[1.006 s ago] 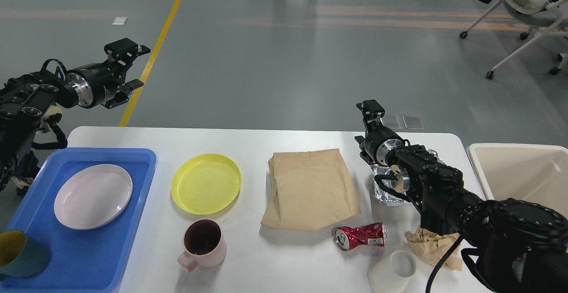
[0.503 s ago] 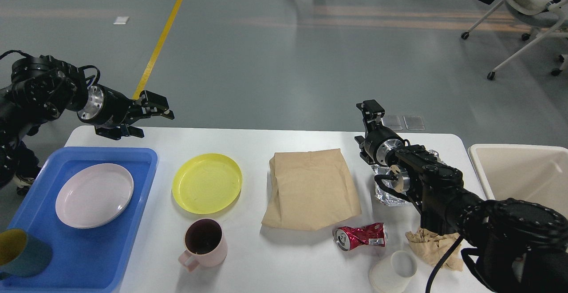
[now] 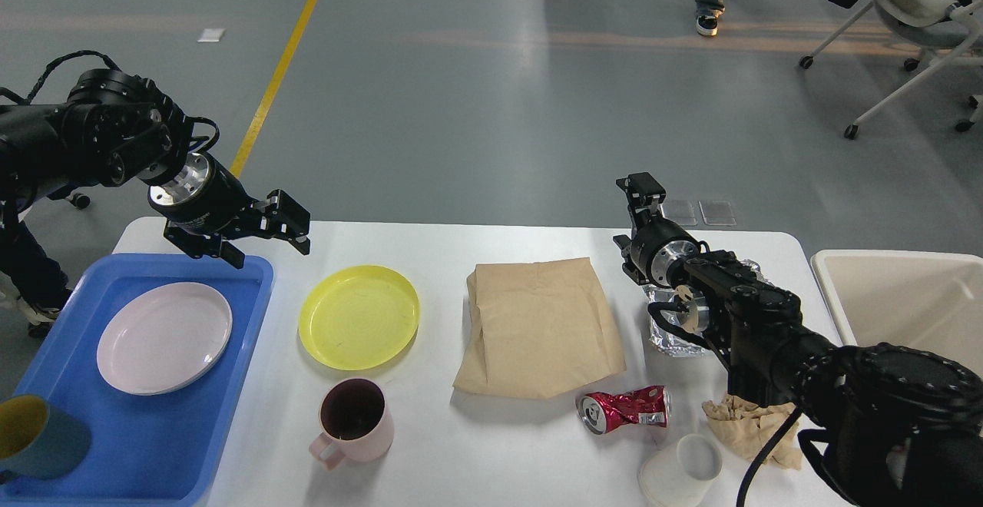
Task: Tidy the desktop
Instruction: 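Lower the left gripper and grasp the pink mug by its rim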
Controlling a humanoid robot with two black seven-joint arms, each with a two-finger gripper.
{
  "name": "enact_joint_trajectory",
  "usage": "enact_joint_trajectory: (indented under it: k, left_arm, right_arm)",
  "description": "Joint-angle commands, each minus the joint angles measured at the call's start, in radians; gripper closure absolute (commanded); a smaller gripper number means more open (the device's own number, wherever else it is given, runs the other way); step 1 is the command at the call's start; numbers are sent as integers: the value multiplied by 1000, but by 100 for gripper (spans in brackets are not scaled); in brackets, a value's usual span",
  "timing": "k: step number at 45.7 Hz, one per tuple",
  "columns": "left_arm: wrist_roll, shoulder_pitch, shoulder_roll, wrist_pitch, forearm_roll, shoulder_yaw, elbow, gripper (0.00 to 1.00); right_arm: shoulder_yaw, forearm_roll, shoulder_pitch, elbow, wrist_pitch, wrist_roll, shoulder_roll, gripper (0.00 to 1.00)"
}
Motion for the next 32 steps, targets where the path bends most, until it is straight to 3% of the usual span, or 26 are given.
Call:
enact_joint_trajectory:
  k: [1, 7, 11, 32]
  left_arm:
    - [2, -85, -23, 0, -2, 124, -155, 4]
    - [6, -99, -130, 0, 0, 174, -329, 4]
    - [6, -94, -193, 0, -2, 181, -366, 4]
    - [6, -5, -227, 0, -13, 160, -294, 4]
  right_arm:
    - [0, 0, 0, 0, 0, 0, 0, 0]
    - [0, 0, 0, 0, -1, 0, 0, 0]
    - [0, 0, 0, 0, 0, 0, 0, 0]
    - [0, 0, 0, 0, 0, 0, 0, 0]
